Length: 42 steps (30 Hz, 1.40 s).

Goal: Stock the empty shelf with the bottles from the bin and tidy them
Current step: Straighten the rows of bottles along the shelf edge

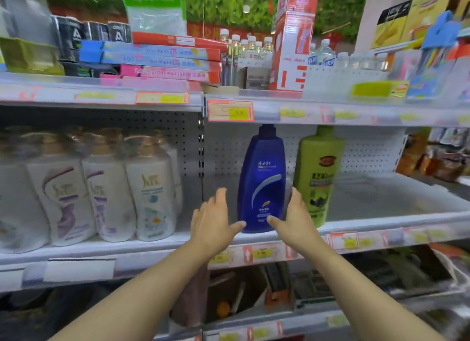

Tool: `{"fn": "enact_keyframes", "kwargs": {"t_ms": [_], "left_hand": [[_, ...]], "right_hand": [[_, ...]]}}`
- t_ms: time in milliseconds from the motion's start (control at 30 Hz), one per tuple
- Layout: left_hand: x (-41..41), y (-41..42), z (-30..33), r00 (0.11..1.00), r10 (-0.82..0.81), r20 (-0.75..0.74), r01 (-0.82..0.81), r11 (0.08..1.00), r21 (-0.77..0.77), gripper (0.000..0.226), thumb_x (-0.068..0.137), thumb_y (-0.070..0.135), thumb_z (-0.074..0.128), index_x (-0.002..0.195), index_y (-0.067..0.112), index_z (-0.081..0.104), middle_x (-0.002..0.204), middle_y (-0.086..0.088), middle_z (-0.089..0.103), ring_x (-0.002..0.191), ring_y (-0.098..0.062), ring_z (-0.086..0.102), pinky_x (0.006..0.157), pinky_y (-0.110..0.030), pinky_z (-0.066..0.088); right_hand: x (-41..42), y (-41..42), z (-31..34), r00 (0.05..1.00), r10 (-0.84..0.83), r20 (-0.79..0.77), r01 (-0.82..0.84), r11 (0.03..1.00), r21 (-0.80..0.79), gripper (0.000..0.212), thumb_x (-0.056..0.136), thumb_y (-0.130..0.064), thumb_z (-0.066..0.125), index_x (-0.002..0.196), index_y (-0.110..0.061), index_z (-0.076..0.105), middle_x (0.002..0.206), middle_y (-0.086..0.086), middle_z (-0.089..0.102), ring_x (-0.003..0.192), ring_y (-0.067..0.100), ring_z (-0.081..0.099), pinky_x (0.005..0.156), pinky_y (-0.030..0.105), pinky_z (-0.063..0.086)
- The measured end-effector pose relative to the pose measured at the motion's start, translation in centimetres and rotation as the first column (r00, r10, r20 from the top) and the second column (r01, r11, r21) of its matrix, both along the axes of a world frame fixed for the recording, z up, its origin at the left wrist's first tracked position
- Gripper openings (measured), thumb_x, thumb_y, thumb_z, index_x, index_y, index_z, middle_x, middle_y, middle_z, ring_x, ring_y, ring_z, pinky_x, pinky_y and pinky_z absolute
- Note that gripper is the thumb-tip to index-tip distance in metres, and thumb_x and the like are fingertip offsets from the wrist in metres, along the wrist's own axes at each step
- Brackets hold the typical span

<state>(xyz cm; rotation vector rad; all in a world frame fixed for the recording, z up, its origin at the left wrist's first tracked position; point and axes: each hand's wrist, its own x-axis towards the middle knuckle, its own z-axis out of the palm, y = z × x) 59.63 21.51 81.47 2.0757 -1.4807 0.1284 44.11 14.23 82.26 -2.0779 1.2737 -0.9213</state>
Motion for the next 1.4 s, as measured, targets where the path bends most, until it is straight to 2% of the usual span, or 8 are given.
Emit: {"fn": "enact_keyframes", "kwargs": {"t_ms": [167,367,567,667,900,1067,1267,1400], "left_hand": [[-1.4,-2.8,0.8,0.995,0.057,-0.078,-0.050,0.995,0.090,0.068,0.087,0.044,0.062,0.137,0.014,0.027,0.124,-0.010,0.058,0.110,-0.029,0.058,0.090,-0.041,0.048],[-2.2,-3.0,-0.2,0.989,0.135,-0.052,-0.134,0.991,0.026,0.075,0.085,0.037,0.066,0.139,0.012,0.021,0.118,-0.010,0.062,0.102,-0.030,0.062,0.077,-0.036,0.049],[0.9,-0.7,-0.6,0.971,0.239,-0.033,-0.240,0.970,-0.028,0.071,0.085,0.035,0.067,0.136,0.010,0.023,0.118,-0.011,0.062,0.103,-0.032,0.062,0.079,-0.038,0.051],[2.5,0.5,-0.6,0.960,0.281,-0.002,-0.281,0.960,-0.011,0.069,0.088,0.034,0.064,0.138,0.014,0.020,0.113,-0.010,0.065,0.101,-0.032,0.063,0.078,-0.038,0.050],[2.9,1.3,-1.3,0.962,0.274,0.018,-0.274,0.962,-0.004,0.066,0.086,0.033,0.066,0.132,0.014,0.022,0.113,-0.010,0.065,0.100,-0.031,0.064,0.077,-0.038,0.050],[3.1,2.2,-1.3,0.948,0.283,0.148,-0.288,0.958,0.009,0.064,0.087,0.034,0.064,0.132,0.014,0.022,0.116,-0.005,0.063,0.102,-0.025,0.063,0.070,-0.029,0.039],[2.5,3.4,-1.5,0.925,0.281,0.257,-0.276,0.960,-0.055,0.054,0.086,0.034,0.063,0.128,0.016,0.034,0.120,0.000,0.050,0.103,-0.017,0.057,0.065,-0.024,0.037],[0.3,3.0,-1.0,0.916,0.202,0.347,-0.193,0.979,-0.060,0.054,0.090,0.037,0.057,0.133,0.019,0.030,0.126,0.003,0.041,0.111,-0.014,0.050,0.066,-0.022,0.035]], "right_hand": [[0.3,-2.5,-1.1,0.998,0.065,-0.001,-0.064,0.988,0.139,0.057,0.087,-0.009,0.061,0.132,-0.016,0.026,0.130,0.010,0.053,0.113,0.027,0.055,0.077,0.026,0.039],[1.3,-2.8,-1.4,0.987,0.157,-0.039,-0.153,0.984,0.090,0.055,0.084,-0.003,0.059,0.129,-0.015,0.028,0.127,0.010,0.054,0.109,0.026,0.056,0.068,0.024,0.041],[4.0,-1.8,-1.2,0.951,0.307,-0.032,-0.301,0.945,0.128,0.059,0.086,-0.006,0.061,0.133,-0.018,0.027,0.126,0.005,0.057,0.106,0.021,0.060,0.077,0.028,0.051],[4.8,-1.8,-1.1,0.935,0.353,-0.043,-0.343,0.928,0.148,0.055,0.090,-0.009,0.058,0.135,-0.021,0.027,0.120,0.002,0.059,0.099,0.016,0.060,0.073,0.024,0.050],[6.2,-1.4,-1.5,0.923,0.379,-0.069,-0.367,0.920,0.139,0.056,0.093,-0.004,0.051,0.138,-0.020,0.022,0.129,0.007,0.055,0.108,0.018,0.058,0.078,0.025,0.052],[6.3,-0.9,-1.8,0.907,0.416,-0.062,-0.398,0.898,0.186,0.069,0.091,-0.011,0.060,0.143,-0.026,0.017,0.134,0.003,0.052,0.115,0.016,0.056,0.085,0.028,0.051],[4.0,0.4,-1.3,0.919,0.335,-0.209,-0.348,0.937,-0.027,0.076,0.086,-0.022,0.068,0.145,-0.026,0.021,0.147,0.000,0.034,0.130,0.017,0.041,0.099,0.029,0.040],[1.2,-0.1,-0.8,0.993,0.107,-0.052,-0.115,0.973,-0.198,0.064,0.085,-0.021,0.069,0.139,-0.018,0.034,0.138,0.003,0.041,0.122,0.018,0.046,0.098,0.031,0.042]]}}
